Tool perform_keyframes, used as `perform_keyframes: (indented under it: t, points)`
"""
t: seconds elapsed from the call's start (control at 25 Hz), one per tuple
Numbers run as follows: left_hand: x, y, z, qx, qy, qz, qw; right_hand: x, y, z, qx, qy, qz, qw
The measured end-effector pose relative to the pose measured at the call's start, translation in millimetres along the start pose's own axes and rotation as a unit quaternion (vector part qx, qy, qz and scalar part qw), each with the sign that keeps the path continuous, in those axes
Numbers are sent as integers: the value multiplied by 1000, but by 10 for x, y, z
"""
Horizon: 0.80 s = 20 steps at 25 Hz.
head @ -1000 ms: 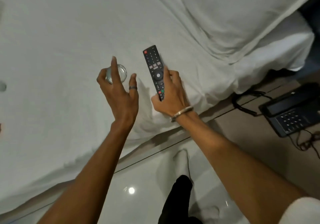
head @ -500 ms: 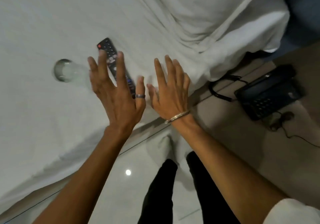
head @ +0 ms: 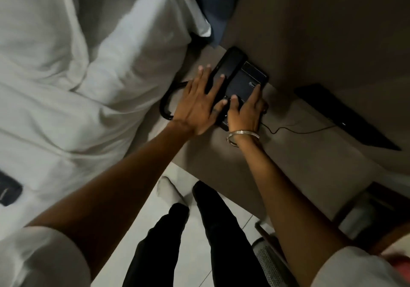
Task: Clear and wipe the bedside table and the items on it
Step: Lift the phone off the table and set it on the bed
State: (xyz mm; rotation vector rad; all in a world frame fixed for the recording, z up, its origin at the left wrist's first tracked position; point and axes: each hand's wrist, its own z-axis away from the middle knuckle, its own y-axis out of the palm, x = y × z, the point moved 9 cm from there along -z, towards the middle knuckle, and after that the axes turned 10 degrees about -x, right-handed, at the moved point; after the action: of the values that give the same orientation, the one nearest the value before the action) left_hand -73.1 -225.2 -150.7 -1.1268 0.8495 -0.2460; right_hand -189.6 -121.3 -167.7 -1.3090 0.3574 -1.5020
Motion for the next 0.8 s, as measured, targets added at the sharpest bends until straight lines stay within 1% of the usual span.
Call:
perform_keyframes:
  t: [0.08,0.12,0.24,0.32,0.44,0.56,0.6,0.64,0.72,0.8]
  points:
    - [59,221,-185,40,-52,56,996,-104,60,-104,-2,37,-101,994]
    - [77,291,-249,43,-83,94,991,-153,71,-150,-12,60,-136,989]
    - [82,301,-246,-7,-156,159,975,-375,172,-214,-22,162,-186,969]
    - [51,220,-69,-43,-193,171,965,-389,132,-122,-28,176,-223,958]
    - [10,-37,416,-108,-234,173,950,-192,-70,218,-22,122,-280,952]
    - [74,-528,1091,-212,-262,124,933,105,-168,695,43,44,-320,945]
    - [106,-683,1281,-242,-264,125,925,213,-181,839,66,30,-328,942]
    - [174,-838,1482,-274,-270,145,912,351,-167,992,86,11,-329,940]
    - [347,-1160,1879,-345,-283,220,868,712,-102,1299,107,-52,-314,942]
    - [554,-1506,2196,-418,-293,244,824,1204,29,1612,139,-116,-299,937]
